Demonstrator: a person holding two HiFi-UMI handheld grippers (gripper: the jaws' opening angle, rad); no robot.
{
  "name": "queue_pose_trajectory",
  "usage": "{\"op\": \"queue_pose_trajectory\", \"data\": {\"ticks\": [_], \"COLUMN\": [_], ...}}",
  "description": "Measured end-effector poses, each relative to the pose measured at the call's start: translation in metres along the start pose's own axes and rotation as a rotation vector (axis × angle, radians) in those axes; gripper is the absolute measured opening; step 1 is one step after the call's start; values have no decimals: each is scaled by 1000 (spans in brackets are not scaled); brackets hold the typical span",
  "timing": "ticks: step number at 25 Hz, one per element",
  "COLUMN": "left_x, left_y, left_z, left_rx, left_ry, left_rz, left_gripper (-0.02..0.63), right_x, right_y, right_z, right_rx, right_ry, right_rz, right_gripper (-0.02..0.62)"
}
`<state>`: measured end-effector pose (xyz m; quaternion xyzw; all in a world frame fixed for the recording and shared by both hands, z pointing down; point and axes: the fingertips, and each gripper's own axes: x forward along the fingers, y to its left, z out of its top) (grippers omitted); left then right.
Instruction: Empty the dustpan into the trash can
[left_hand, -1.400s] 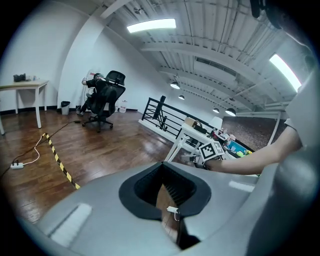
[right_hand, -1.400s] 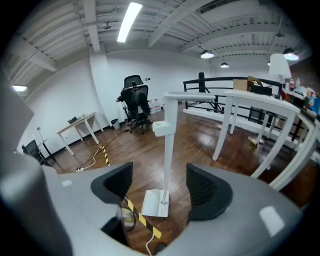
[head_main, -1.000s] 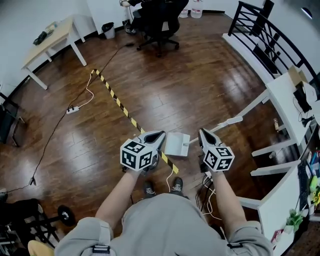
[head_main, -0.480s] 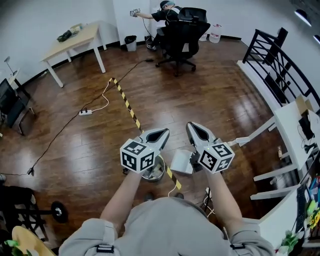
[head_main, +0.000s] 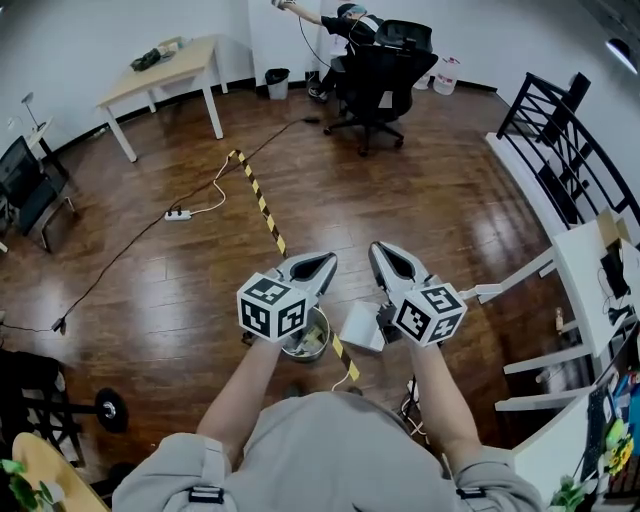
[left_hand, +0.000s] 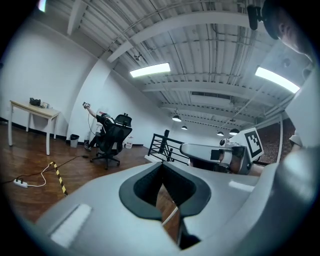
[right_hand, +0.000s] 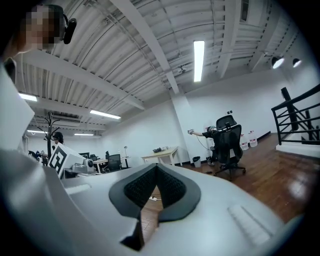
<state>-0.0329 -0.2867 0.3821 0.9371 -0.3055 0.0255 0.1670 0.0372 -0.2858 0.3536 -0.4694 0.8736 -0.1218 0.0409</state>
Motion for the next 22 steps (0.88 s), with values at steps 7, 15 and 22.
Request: {"op": "queue_pose_trajectory", "data": {"ticks": [7,15,22], "left_x": [-2,-3,-2], "left_y": [0,-3,-6], "left_z": [-2,-5,-7], "left_rx": [1,-2,-3], "left_ry": [7,17,25], "left_rz": [5,1,-2], "left_gripper": [6,6,6], "right_x": [1,-3,-8], "right_y": [4,6,4], "right_z": [-5,-3,-4], "right_rx": [12,24,28], "right_ry": [9,0,2], "right_rz": [19,23,17], "right_gripper": [3,3,3]}}
